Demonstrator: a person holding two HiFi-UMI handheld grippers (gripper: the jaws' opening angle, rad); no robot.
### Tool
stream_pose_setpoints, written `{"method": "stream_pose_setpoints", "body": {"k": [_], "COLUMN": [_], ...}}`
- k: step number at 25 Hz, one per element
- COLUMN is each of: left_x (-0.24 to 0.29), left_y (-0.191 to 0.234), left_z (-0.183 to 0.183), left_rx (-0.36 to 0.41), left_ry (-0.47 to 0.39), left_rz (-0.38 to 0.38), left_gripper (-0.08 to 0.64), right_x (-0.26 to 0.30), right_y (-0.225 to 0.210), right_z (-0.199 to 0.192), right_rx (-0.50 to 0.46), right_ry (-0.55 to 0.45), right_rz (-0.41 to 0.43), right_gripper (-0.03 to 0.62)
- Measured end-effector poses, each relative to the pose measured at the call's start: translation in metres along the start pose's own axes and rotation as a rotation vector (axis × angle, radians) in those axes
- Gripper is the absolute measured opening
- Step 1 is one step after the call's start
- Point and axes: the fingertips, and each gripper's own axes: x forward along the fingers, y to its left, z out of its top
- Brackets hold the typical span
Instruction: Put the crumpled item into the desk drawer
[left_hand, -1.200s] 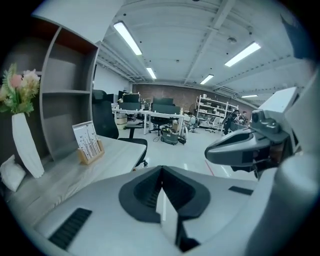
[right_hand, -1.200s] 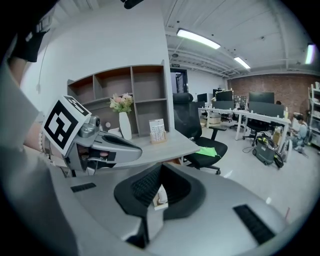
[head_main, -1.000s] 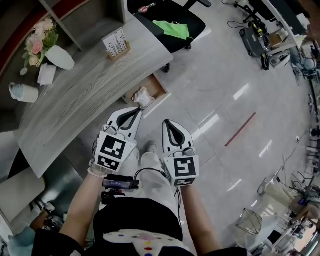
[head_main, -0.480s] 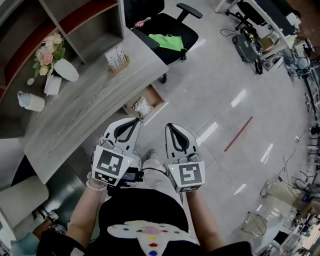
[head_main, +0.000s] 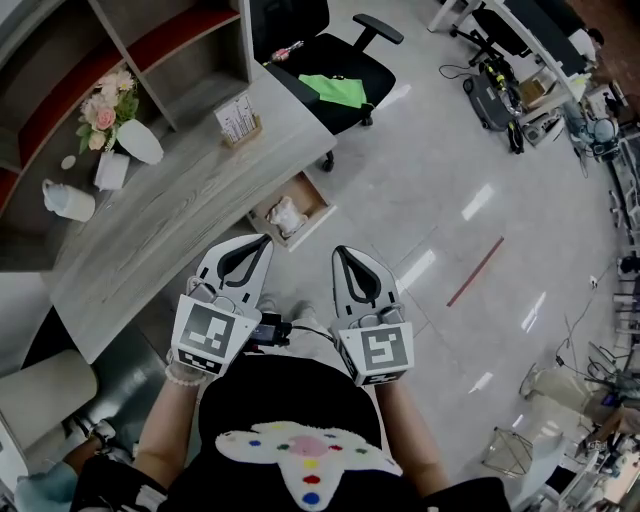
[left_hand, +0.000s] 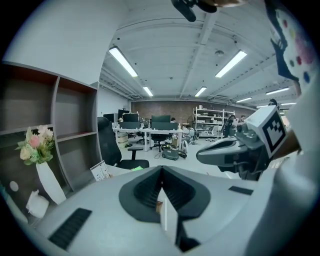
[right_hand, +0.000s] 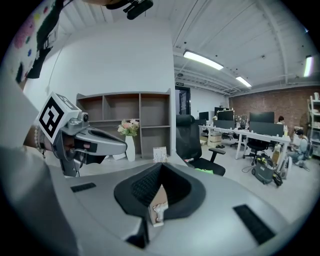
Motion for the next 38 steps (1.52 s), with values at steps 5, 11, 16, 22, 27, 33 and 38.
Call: {"method": "stream_pose_setpoints", "body": {"k": [5, 11, 16, 22, 27, 33, 38], "left_x": [-0.006, -0.011, -0.014, -0.011, -0.009, -0.008, -0.006], "left_y": [0.003, 0.003, -0.001, -0.004, -0.006, -0.009, -0.01], "left_z": [0.009, 0.009, 0.005, 0.004, 0.003, 0.001, 0.0], "left_rx": [-0.009, -0.023, -0.023, -0.017, -0.023, -0.02, -0.021], "left_ry": [-0.027, -0.033, -0.027, -0.02, -0.019, -0.013, -0.011], "left_rz": [0.023, 0.022, 0.018, 0.008, 0.002, -0.005, -0.009], "left_gripper": [0.011, 0.011, 0.011, 0.011, 0.011, 0.011, 0.011], "right_x": [-0.005, -0.009, -0.009, -0.008, -0.007, -0.007, -0.006], "right_y": [-0.005, -0.003, 0.001, 0.007, 0.01, 0.01, 0.011], "right_z": [0.01, 0.017, 0.015, 0.019, 0.019, 0.018, 0.018], "right_rx": [-0.016, -0.023, -0.027, -0.036, -0.032, -0.039, -0.041], "right_ry": [-0.01, -0.024, -0.023, -0.013, -0.017, -0.01, -0.009], "right_rz": [0.0, 0.005, 0.015, 0.03, 0.037, 0.034, 0.042], "right_gripper": [0.005, 0.004, 0.004, 0.003, 0.003, 0.003, 0.003]}}
